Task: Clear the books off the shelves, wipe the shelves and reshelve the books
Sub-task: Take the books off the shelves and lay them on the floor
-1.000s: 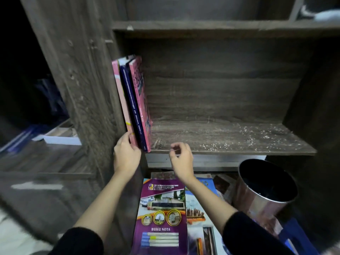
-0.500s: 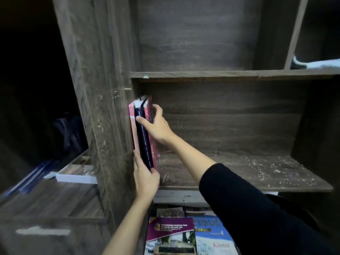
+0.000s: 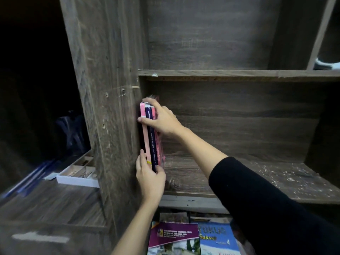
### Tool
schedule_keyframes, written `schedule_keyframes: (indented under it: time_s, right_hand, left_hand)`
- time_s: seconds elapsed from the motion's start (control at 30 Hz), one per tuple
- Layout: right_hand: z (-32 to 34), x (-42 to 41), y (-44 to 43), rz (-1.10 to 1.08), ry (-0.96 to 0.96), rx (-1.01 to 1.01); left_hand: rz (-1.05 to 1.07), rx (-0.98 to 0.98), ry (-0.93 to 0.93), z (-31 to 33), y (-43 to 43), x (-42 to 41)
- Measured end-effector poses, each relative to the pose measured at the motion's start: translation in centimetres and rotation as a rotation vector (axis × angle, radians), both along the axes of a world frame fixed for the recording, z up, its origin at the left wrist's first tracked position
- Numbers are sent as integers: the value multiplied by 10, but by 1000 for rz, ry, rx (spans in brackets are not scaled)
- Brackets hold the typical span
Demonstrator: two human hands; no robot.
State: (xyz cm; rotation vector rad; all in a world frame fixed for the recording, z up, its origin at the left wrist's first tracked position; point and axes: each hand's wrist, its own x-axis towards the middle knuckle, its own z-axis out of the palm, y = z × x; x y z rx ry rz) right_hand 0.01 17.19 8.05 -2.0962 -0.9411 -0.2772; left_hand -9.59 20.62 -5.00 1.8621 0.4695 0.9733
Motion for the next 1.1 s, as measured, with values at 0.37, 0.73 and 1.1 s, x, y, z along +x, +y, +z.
schedule_keyframes:
  time_s: [0.37, 0.73, 1.1]
  right_hand:
    - [-1, 3, -12, 19, 35, 85]
    - [-19, 3, -40, 74, 279, 351]
    - [-61, 41, -70, -252, 528, 455]
  left_hand:
    - [-9, -152, 95, 23, -2, 39]
    - [49, -105, 88, 14, 5, 37]
    - [-70, -290, -77, 6, -9, -1]
